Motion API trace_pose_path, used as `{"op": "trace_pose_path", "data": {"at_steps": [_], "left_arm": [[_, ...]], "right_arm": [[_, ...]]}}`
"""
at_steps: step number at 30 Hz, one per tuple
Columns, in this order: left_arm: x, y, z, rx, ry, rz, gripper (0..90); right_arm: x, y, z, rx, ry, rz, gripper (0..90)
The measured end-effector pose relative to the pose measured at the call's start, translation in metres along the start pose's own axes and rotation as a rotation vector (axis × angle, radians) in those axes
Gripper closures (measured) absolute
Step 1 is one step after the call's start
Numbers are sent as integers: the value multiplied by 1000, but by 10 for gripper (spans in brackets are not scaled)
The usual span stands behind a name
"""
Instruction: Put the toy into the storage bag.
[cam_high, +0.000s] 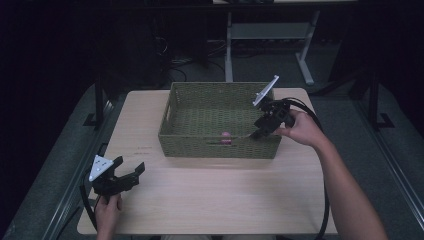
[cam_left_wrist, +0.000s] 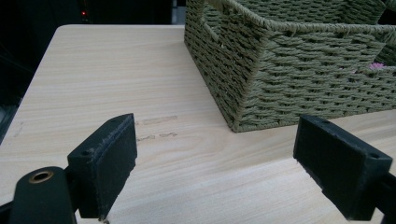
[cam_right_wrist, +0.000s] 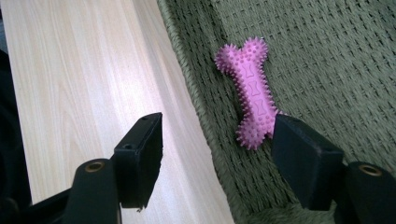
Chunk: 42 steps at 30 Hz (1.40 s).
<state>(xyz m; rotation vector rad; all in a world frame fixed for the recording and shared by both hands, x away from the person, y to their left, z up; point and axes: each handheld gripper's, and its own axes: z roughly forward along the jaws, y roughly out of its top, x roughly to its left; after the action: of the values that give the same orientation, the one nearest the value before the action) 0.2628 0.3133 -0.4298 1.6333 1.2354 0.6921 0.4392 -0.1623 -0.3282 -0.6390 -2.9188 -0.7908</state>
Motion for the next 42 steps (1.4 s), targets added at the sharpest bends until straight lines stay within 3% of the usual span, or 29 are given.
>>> {"op": "trace_pose_path", "data": {"at_steps": [31, 42], "left_arm": [[-1, 0, 1, 4, -1, 3, 130], [0, 0, 1, 3, -1, 2, 130]], "right_arm": [[15, -38, -3, -30, -14, 24, 313], [20, -45, -4, -57, -55, 19, 281]]}}
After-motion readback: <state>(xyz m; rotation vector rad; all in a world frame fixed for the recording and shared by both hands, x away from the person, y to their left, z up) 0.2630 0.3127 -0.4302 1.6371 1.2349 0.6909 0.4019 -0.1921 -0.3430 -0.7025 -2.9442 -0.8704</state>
